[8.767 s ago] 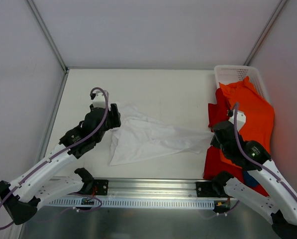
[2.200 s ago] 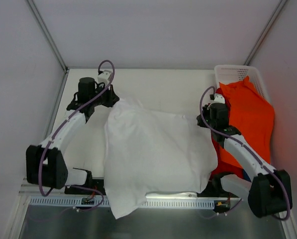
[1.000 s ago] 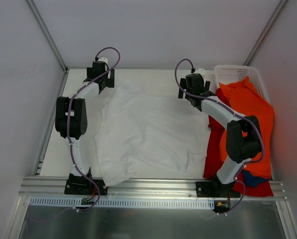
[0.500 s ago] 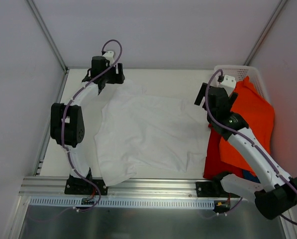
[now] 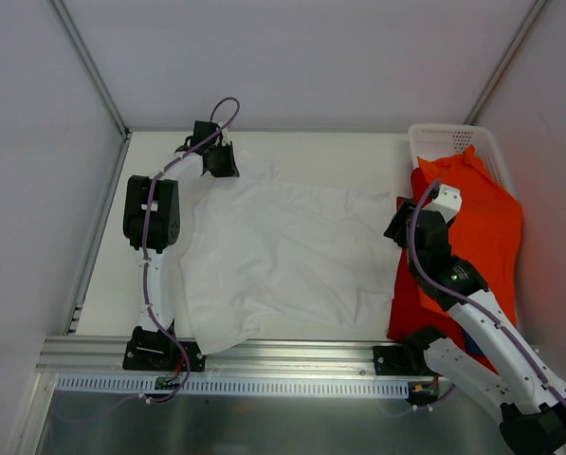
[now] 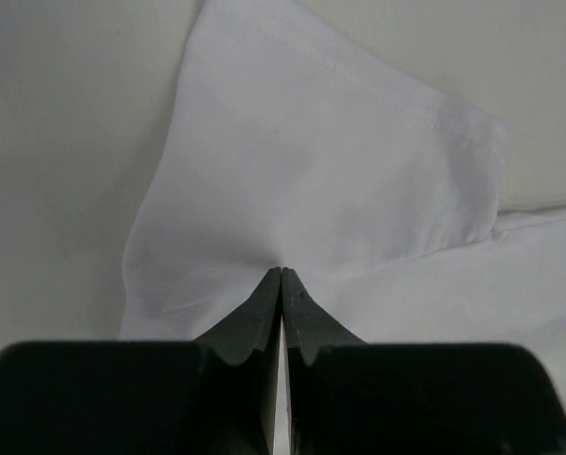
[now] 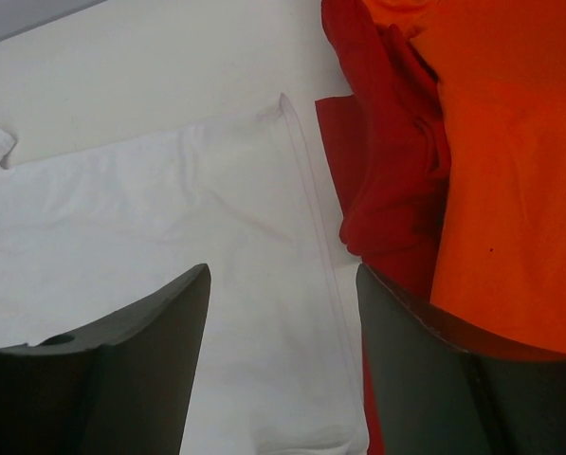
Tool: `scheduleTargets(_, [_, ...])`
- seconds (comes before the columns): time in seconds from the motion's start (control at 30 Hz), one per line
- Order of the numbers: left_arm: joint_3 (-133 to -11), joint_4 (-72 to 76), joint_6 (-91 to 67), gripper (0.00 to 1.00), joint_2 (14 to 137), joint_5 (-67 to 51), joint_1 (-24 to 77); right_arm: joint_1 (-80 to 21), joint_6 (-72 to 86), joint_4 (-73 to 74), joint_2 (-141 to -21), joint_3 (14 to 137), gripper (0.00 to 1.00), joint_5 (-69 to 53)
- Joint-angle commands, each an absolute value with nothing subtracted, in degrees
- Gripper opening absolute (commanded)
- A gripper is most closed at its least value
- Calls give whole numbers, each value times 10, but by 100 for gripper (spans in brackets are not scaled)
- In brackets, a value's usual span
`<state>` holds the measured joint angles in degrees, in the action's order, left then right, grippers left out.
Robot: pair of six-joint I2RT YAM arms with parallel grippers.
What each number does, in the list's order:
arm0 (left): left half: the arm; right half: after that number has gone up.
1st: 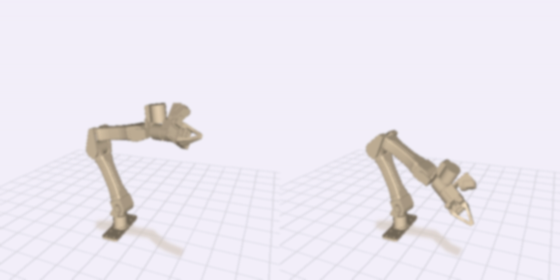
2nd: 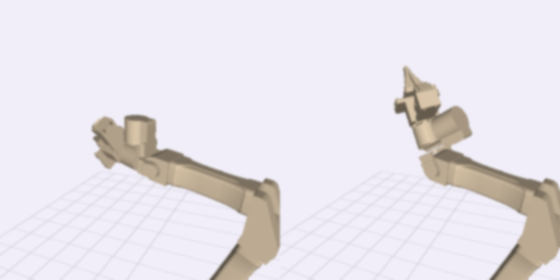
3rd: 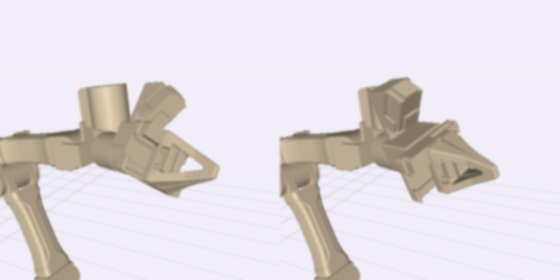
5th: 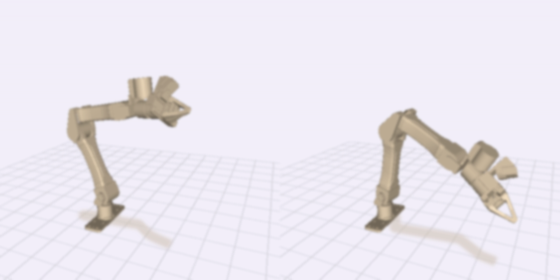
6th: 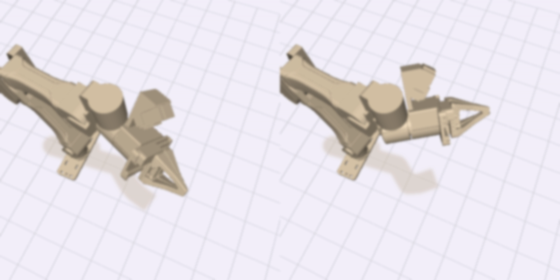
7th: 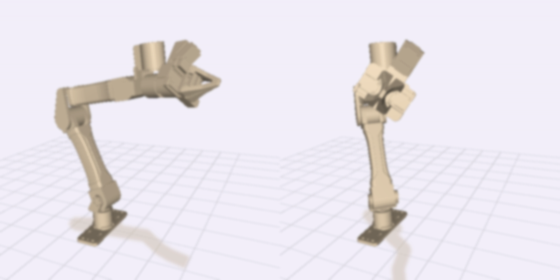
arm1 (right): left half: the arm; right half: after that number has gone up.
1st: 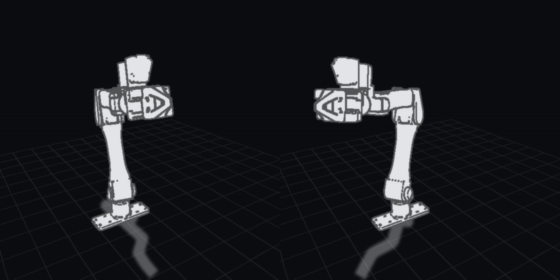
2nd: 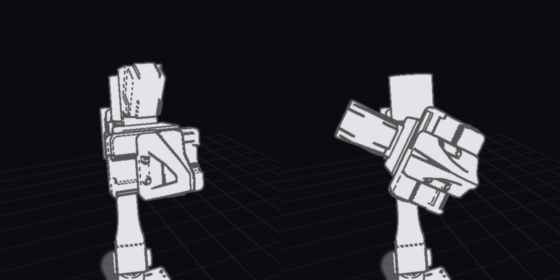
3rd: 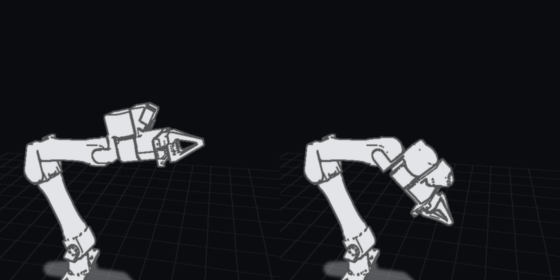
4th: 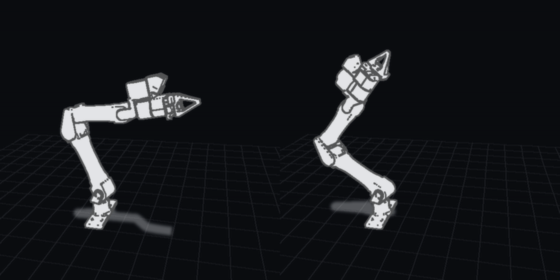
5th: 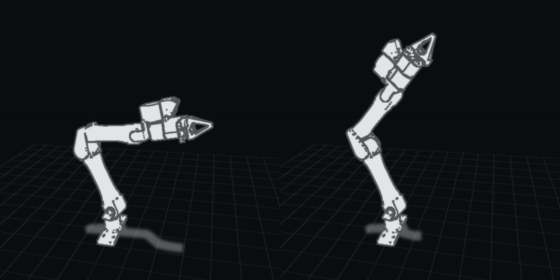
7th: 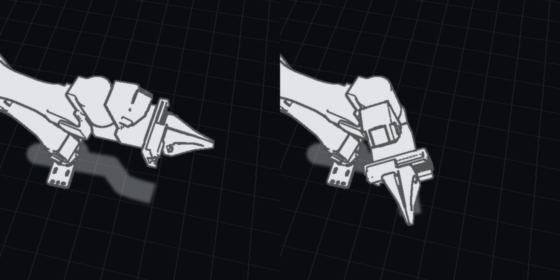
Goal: Fold and stack the t-shirts
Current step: Flatten out the tshirt
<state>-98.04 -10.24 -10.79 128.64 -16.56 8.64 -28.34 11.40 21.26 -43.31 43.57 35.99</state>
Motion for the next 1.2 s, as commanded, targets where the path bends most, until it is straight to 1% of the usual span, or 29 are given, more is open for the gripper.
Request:
scheduleTargets(0.0, [-1023,-117,-113,2,1295,-175,87,-287,123,194,-441,433,66,356])
scheduleTargets(0.1, [-1048,-134,-118,3,1305,-139,87,-287,127,200,-451,432,66,352])
scheduleTargets(0.13, [-1057,-154,-124,3,1310,-108,88,-287,128,200,-448,430,66,351])
scheduleTargets(0.17, [-1066,-166,-129,2,1312,-36,87,-287,130,199,-447,423,66,350])
scheduleTargets(0.2, [-1084,-178,-146,0,1315,-6,87,-287,131,196,-442,418,66,348])
scheduleTargets(0.43, [-1172,-234,-161,0,1371,-4,76,-287,137,202,-405,391,66,346])
scheduleTargets(0.53, [-1188,-239,-163,0,1380,18,75,-287,137,209,-390,386,66,349])
scheduleTargets(0.6, [-1196,-238,-157,0,1379,13,76,-286,137,208,-380,381,66,351])
scheduleTargets(0.7, [-1209,-225,-128,0,1364,-42,89,-287,138,202,-381,374,67,350])
scheduleTargets(0.73, [-1212,-222,-120,0,1351,-87,93,-287,139,201,-383,373,67,347])
scheduleTargets(0.93, [-1210,-214,-150,0,1287,-76,113,-287,146,206,-390,375,67,338])
scheduleTargets(1.07, [-1154,-215,-213,0,1266,-78,113,-287,154,206,-378,372,67,333])
scheduleTargets(1.17, [-1122,-215,-263,0,1275,-89,113,-287,160,208,-374,371,67,323])
